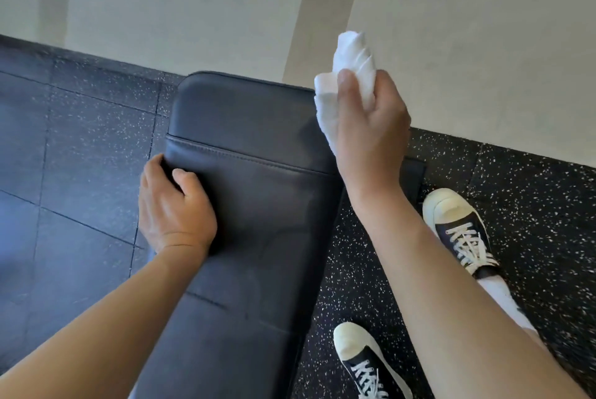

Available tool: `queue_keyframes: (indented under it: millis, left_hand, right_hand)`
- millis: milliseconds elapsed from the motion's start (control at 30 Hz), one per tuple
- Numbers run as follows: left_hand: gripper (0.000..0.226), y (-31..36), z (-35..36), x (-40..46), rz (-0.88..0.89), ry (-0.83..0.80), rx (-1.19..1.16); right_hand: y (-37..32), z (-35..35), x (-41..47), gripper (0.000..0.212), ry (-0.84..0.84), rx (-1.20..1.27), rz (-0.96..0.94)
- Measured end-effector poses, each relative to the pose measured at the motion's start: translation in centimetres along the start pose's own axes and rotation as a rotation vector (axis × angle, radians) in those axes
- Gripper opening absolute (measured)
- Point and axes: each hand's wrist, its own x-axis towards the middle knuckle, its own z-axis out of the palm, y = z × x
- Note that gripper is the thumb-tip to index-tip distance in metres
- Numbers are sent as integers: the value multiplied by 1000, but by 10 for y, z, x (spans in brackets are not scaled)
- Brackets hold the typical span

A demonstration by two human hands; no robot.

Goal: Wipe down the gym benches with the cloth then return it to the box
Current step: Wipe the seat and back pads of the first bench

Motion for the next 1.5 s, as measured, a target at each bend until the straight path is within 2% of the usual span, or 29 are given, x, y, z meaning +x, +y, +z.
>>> queue_keyframes:
  millis: [100, 267, 333, 533, 600, 733, 833, 900, 1000, 1067, 1200, 1300, 1433, 1500]
  left_hand:
    - [63, 0, 0, 0, -4, 7, -19]
    - [60, 0, 1, -1, 13, 11, -38]
    - [60, 0, 0, -1, 17, 8, -42]
    - [60, -1, 0, -1, 10, -24, -29]
    - [61, -1, -1, 0, 12, -32, -27]
    - [63, 0, -3, 0, 1, -56, -17]
    - [64, 1, -4, 0, -17, -61, -11]
    - [60, 2, -4, 1, -12, -62, -4]
    - [58, 2, -4, 1, -8, -73, 11]
    - [57, 1, -3, 1, -8, -75, 21]
    - [56, 0, -2, 3, 1, -74, 20]
    - [57, -2, -3, 5, 3, -95, 28]
    - [57, 0, -6, 5, 8, -100, 17]
    - [58, 1, -6, 5, 1, -97, 22]
  right_hand:
    - [15, -13, -51, 33, 64, 68, -105]
    - [41, -28, -115, 23, -32, 1, -263]
    - [38, -26, -112, 19, -21, -76, -340]
    - [-12, 9, -44, 31, 34, -467, -547]
    - [-33, 33, -30, 35, -51, -576, -621]
    - [-71, 101, -35, 54, -377, -701, -818]
    - [-83, 138, -40, 57, -565, -756, -932]
    - [-84, 133, -36, 62, -636, -754, -963]
    - [-70, 87, -29, 70, -672, -651, -1045]
    - [-51, 44, -19, 65, -678, -581, -1112]
    - [-30, -7, 7, 26, -768, -545, -1191]
    - [-42, 25, 8, 28, -745, -525, -1221]
    - [-76, 122, -2, 45, -706, -590, -1173]
    - [-95, 172, -4, 45, -733, -653, -1132]
